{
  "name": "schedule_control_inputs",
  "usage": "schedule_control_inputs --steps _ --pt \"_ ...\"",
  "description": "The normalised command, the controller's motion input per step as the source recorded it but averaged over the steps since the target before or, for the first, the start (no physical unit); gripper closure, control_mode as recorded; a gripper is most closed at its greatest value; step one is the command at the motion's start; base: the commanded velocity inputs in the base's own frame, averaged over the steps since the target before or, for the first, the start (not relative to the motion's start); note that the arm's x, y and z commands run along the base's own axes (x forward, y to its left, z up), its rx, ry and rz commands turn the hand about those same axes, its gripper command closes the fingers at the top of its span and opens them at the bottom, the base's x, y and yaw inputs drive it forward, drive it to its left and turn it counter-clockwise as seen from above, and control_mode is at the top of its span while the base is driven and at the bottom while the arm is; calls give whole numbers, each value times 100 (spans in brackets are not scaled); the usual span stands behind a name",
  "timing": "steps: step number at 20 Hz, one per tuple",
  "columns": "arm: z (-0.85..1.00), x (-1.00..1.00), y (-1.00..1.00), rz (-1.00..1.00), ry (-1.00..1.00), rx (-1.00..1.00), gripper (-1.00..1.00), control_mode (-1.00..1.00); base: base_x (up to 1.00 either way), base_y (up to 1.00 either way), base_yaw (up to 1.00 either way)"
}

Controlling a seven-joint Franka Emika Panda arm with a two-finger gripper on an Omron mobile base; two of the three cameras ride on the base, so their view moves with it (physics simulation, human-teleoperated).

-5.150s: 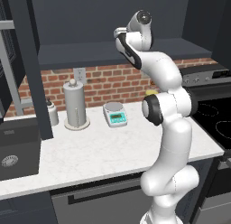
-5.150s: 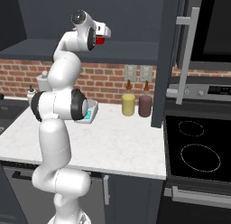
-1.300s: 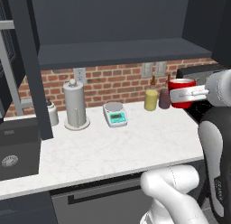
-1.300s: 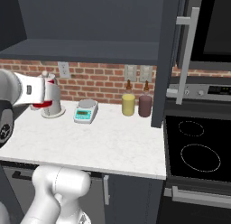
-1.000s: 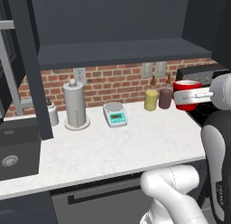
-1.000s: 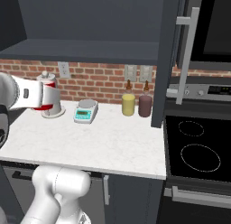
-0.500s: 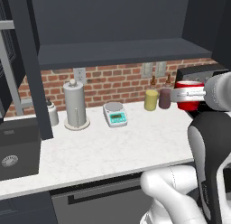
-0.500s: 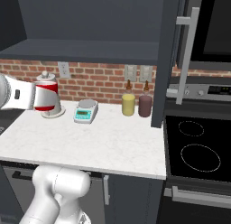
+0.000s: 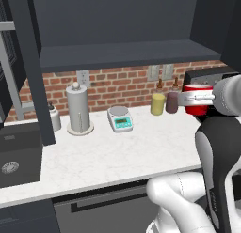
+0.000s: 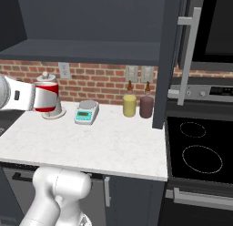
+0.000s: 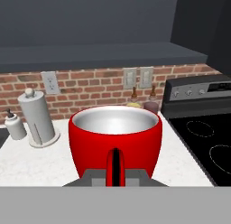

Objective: Gather all objects into one cabinet and sort the glasses and bowls to opposite sides.

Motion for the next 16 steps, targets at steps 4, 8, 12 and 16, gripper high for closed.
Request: schedule_control_inputs --steps 4,8,12,16 --pt "0 1 -3 1 0 0 100 -100 0 0 0" --pt "0 8 0 7 0 0 100 -100 0 0 0" --pt "0 6 0 10 0 0 100 -100 0 0 0" --pt "0 1 0 10 0 0 100 -100 0 0 0"
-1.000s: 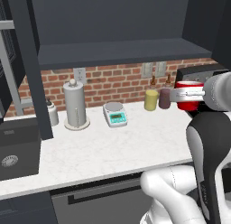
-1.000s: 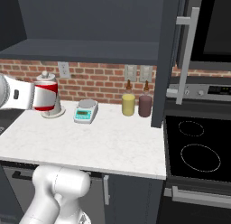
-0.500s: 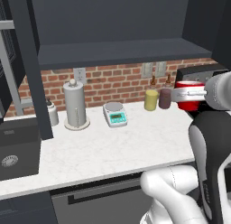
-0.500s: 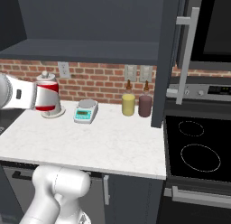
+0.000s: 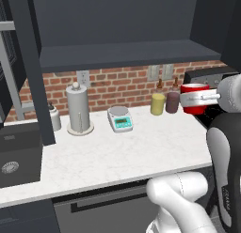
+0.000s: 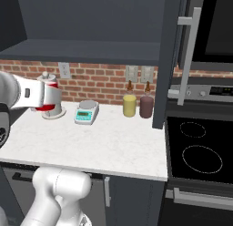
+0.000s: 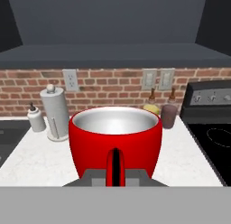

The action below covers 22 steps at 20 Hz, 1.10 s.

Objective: Gather all objects into one cabinet and sort the glasses and bowls to opposite sides.

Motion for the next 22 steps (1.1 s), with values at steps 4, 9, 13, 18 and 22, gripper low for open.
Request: schedule_control_inputs --steps 4,9,13,18,22 --pt "0 0 0 8 0 0 100 -100 0 0 0" --pt "0 0 0 0 0 0 100 100 -26 0 3" --pt "0 0 0 0 0 0 100 100 -93 0 0" --pt "0 0 0 0 0 0 100 100 -100 2 0" --pt "0 0 0 0 0 0 100 100 -95 28 0"
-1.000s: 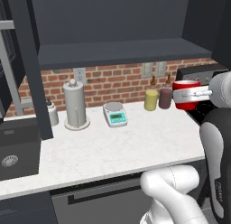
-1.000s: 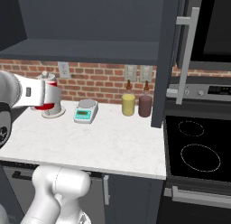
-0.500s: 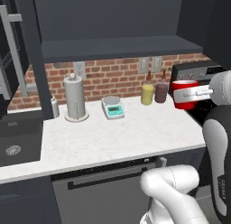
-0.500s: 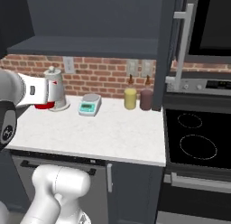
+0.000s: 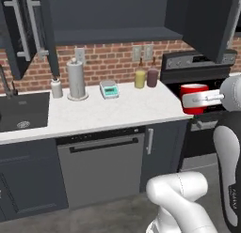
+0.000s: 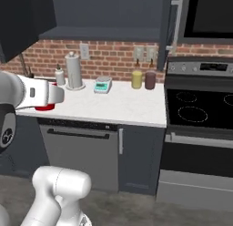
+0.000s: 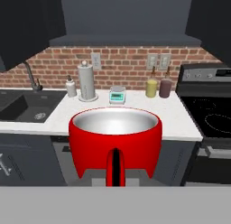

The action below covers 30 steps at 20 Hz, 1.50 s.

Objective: Gather all objects into one cabinet and sort the glasses and bowls to opposite sides.

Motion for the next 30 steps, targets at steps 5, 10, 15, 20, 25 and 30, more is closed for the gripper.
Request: schedule_control_inputs --steps 5,10,15,20,25,30 --pt "0 0 0 0 0 0 100 100 -64 76 0" --pt "0 0 0 0 0 0 100 100 -20 100 0" --pt "0 0 0 0 0 0 100 100 0 100 0" --pt "0 0 0 0 0 0 100 100 0 100 -3" --pt "0 0 0 0 0 0 100 100 0 100 -3" --pt "0 0 0 0 0 0 100 100 15 94 -1"
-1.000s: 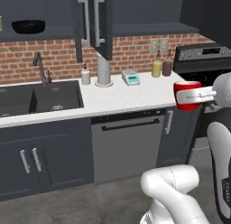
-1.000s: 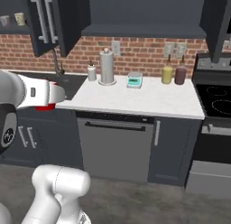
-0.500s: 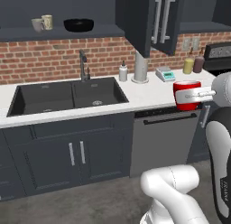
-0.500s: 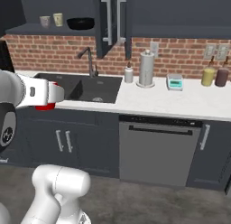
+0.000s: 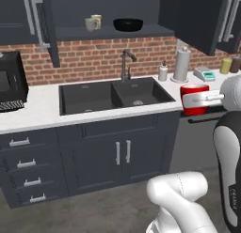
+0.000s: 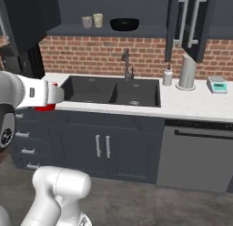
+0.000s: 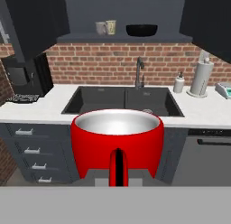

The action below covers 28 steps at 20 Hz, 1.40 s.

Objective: Gather all objects into one cabinet and sort the glasses and bowls to opposite sides.

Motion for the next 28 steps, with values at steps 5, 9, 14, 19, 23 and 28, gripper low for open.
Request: schedule_control_inputs --steps 5,9,14,19,23,28 --pt "0 0 0 0 0 0 100 100 45 54 -3" --pt "0 0 0 0 0 0 100 100 61 15 -6" --pt "0 0 0 0 0 0 100 100 62 2 -10" --pt "0 0 0 0 0 0 100 100 56 19 -12" --pt "0 0 0 0 0 0 100 100 53 30 -8" --pt "0 0 0 0 0 0 100 100 53 29 -6"
